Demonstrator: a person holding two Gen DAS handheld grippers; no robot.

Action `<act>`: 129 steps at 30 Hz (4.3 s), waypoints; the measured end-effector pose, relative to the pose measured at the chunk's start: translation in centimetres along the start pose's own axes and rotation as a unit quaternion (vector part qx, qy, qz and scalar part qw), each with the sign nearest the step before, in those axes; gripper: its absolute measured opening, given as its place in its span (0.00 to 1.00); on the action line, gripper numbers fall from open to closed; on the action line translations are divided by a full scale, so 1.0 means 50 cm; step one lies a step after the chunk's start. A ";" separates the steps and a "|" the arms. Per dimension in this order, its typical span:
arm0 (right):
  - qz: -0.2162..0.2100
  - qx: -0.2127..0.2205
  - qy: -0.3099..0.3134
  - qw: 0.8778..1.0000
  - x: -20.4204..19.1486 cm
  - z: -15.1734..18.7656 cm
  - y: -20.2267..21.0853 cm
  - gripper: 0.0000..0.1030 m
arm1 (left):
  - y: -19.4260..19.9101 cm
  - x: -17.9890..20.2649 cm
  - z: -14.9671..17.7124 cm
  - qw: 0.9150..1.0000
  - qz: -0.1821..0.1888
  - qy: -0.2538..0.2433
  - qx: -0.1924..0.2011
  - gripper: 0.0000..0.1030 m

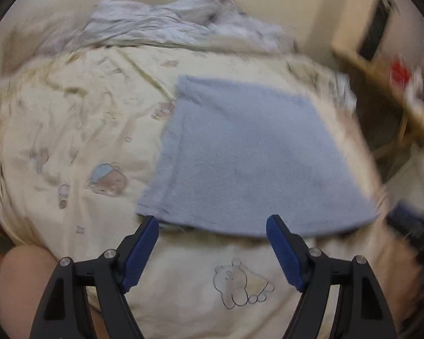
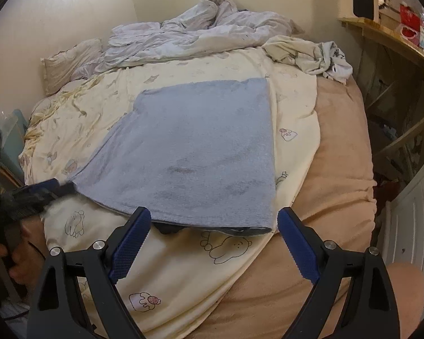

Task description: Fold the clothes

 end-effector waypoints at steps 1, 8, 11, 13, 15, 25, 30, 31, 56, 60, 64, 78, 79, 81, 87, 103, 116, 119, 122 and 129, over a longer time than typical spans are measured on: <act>-0.001 0.000 -0.005 1.000 0.004 0.000 -0.001 0.91 | 0.008 -0.019 -0.012 1.000 0.020 0.020 0.004 0.77; -0.015 0.006 -0.048 0.999 0.045 0.001 -0.002 0.91 | -0.093 -0.067 -0.110 0.995 0.084 0.014 -0.056 0.77; -0.021 0.001 -0.055 0.998 0.055 0.001 -0.004 0.91 | -0.151 -0.037 -0.128 0.989 0.119 -0.002 -0.087 0.77; -0.023 0.000 -0.061 0.998 0.059 0.001 -0.007 0.91 | -0.181 -0.032 -0.140 0.992 0.090 -0.017 -0.083 0.77; -0.023 -0.004 -0.068 0.997 0.064 0.001 -0.012 0.91 | -0.211 -0.044 -0.158 0.994 0.077 -0.002 -0.082 0.77; -0.026 -0.022 -0.067 0.997 0.057 -0.002 -0.043 0.91 | -0.299 -0.070 -0.182 0.973 0.166 0.056 -0.151 0.77; -0.027 -0.025 -0.067 0.997 0.055 -0.001 -0.047 0.91 | -0.299 -0.063 -0.165 0.954 0.202 0.061 -0.214 0.77; -0.027 -0.025 -0.068 0.997 0.055 -0.001 -0.047 0.91 | -0.294 -0.060 -0.156 0.949 0.209 0.060 -0.228 0.77; -0.288 -0.085 -0.121 0.946 0.254 -0.082 -0.173 0.91 | -0.280 -0.084 -0.089 0.916 0.253 0.160 -0.269 0.49; -0.324 -0.094 -0.126 0.933 0.258 -0.108 -0.261 0.91 | -0.293 -0.083 -0.097 0.914 0.265 0.164 -0.261 0.49; -0.343 -0.097 -0.185 0.916 0.285 -0.108 -0.322 0.91 | -0.307 -0.073 -0.101 0.914 0.268 0.153 -0.263 0.49; -0.429 -0.176 -0.173 0.869 0.133 -0.023 -0.252 0.90 | -0.280 -0.045 -0.065 0.912 0.258 0.117 -0.296 0.40; -0.414 -0.170 -0.173 0.878 0.124 -0.019 -0.244 0.88 | -0.284 -0.049 -0.064 0.915 0.250 0.121 -0.294 0.30; -0.378 -0.149 -0.244 0.881 0.154 -0.002 -0.251 0.56 | -0.293 -0.057 -0.064 0.920 0.232 0.128 -0.289 0.12; -0.355 -0.141 -0.292 0.877 0.150 0.028 -0.249 0.28 | -0.292 -0.039 -0.058 0.922 0.231 0.117 -0.288 0.11; -0.381 0.079 -0.241 0.889 0.101 -0.364 -0.015 0.13 | -0.012 -0.012 -0.401 0.937 0.301 0.168 -0.062 0.07; -0.449 0.124 -0.164 0.870 -0.129 -0.838 -0.096 0.12 | 0.067 -0.150 -0.907 0.971 0.186 0.145 0.038 0.07; -0.455 0.122 -0.155 0.868 -0.178 -0.905 -0.133 0.12 | 0.045 -0.191 -1.028 0.976 0.162 0.136 0.054 0.07; -0.463 0.120 -0.138 0.867 -0.237 -0.952 -0.164 0.12 | 0.030 -0.219 -1.114 0.980 0.138 0.115 0.083 0.07; -0.491 0.069 -0.116 0.861 -0.412 -0.893 -0.309 0.13 | -0.170 -0.393 -1.108 0.995 0.005 0.090 -0.035 0.07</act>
Point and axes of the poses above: each gripper's, at about its wrist camera, not at the fingertips, and y roughly against the way its jaws point, x to its right, z to its underside, the point moved 3 cm from there along -y, roughly the way its jaws point, and after that the axes turned 12 degrees about y, right-handed, at the moved point
